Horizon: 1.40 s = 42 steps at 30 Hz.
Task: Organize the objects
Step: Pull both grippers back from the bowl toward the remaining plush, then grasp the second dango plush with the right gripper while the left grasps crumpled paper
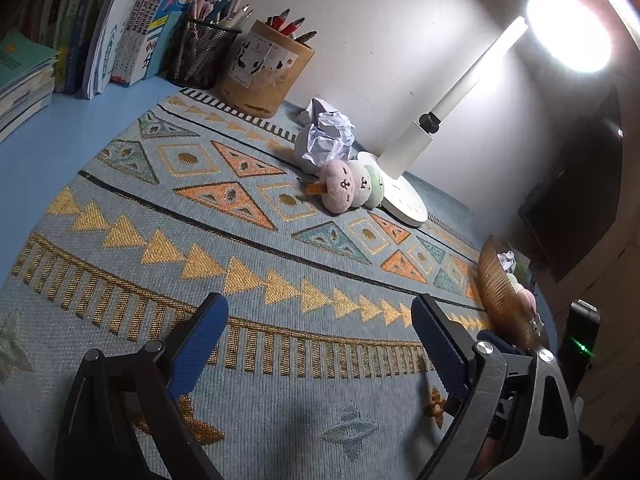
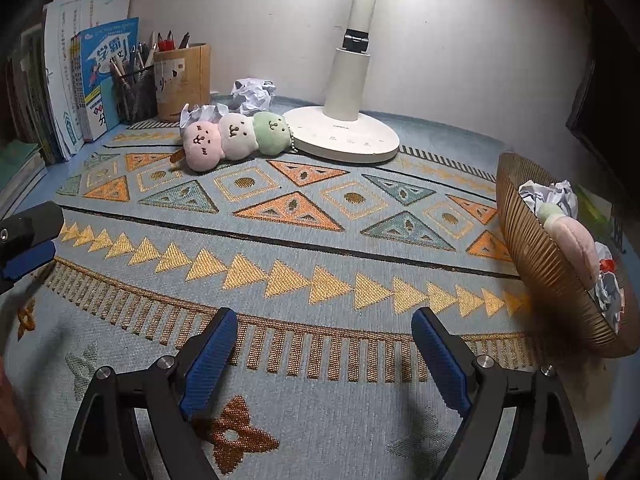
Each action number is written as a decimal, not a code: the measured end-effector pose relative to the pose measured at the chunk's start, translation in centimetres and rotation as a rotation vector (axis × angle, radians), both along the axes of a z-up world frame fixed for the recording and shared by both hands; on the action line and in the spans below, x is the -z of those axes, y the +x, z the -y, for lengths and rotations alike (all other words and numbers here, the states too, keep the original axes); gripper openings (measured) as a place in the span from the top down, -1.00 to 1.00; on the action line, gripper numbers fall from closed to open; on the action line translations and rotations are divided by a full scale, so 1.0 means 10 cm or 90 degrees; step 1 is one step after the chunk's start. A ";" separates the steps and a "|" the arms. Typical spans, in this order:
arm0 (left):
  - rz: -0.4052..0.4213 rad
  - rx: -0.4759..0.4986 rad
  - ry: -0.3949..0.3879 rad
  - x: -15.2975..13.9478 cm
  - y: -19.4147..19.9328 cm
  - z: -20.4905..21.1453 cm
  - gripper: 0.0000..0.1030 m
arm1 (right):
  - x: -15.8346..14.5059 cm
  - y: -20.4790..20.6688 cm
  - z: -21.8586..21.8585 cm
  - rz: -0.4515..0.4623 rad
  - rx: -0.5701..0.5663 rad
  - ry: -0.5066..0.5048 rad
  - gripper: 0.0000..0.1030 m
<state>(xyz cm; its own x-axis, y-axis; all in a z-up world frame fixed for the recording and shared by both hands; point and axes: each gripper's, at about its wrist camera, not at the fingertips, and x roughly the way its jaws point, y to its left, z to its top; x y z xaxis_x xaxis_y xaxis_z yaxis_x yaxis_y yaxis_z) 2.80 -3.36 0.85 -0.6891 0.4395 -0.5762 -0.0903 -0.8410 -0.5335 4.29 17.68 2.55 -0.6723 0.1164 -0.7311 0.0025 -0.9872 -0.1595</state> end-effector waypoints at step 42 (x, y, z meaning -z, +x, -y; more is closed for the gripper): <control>0.021 0.028 -0.026 -0.03 -2.00 -0.23 -0.81 | -0.23 -0.86 0.07 0.028 -0.014 -0.076 -0.35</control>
<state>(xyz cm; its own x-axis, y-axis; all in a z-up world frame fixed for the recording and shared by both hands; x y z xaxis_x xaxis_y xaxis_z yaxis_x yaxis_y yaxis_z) -17.18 -1.03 1.18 -0.6496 0.4443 -0.6170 -0.1100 -0.8579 -0.5019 -4.29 17.03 4.84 -0.6408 0.0124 -0.7676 0.0286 -0.9988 -0.0400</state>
